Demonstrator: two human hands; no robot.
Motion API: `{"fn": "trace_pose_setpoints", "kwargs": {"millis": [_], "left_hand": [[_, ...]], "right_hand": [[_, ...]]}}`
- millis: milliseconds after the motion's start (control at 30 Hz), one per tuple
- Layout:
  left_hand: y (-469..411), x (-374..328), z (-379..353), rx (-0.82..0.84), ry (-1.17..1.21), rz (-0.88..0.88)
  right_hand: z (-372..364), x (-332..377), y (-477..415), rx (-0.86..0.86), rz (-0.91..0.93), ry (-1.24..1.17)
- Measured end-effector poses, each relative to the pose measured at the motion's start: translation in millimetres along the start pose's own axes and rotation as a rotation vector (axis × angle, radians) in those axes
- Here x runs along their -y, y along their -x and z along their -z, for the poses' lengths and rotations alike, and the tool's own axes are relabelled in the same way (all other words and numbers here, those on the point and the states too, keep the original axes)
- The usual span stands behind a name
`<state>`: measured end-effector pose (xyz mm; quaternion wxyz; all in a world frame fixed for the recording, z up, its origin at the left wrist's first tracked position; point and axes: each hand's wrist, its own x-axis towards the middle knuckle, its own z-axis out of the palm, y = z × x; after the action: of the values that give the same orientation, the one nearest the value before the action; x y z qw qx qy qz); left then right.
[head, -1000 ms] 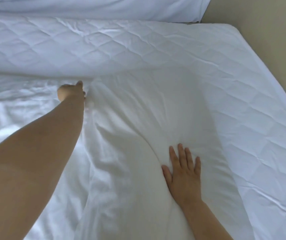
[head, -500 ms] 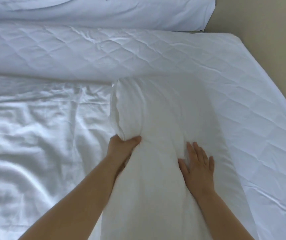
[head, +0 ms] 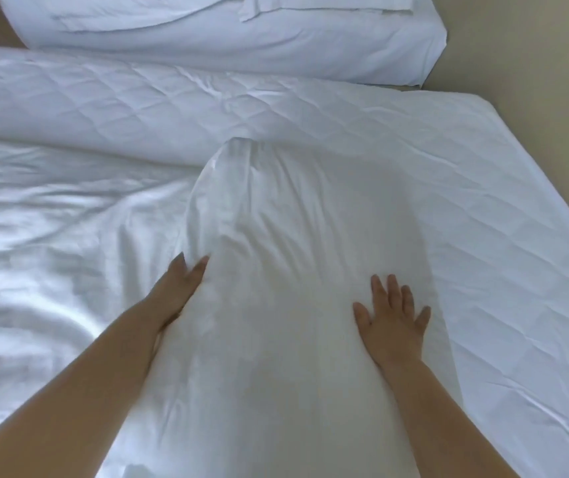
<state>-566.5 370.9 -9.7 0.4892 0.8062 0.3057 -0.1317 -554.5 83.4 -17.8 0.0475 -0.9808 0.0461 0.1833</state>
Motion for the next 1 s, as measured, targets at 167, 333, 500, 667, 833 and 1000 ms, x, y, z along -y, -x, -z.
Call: {"fn": "trace_pose_setpoints", "kwargs": {"millis": [167,333,500,667,833,1000], "left_hand": [[47.4,21.9,-4.0,0.171,0.272,0.051],[72.0,31.4,-35.4,0.035,-0.115,-0.087],[55.5,65.2,-55.0,-0.109,-0.345,-0.026],[54.7,77.9,-62.7,-0.159,-0.574,-0.077],[53.7,88.4,-71.8,-0.195,-0.496,-0.068],[51.1,97.8,-71.8,-0.246,-0.412,-0.056]], "right_hand": [[-4.0,-9.2,5.9,-0.029,-0.023,0.037],[4.1,26.9,7.7,-0.359,-0.063,-0.088],[-24.2,102.7,10.0,-0.385,0.519,-0.051],[-58.6,-20.1,-5.5,-0.293,0.349,0.135],[-27.7,-122.1,2.6,-0.003,-0.416,-0.129],[0.2,-35.8,-42.6,-0.514,-0.102,-0.328]]}}
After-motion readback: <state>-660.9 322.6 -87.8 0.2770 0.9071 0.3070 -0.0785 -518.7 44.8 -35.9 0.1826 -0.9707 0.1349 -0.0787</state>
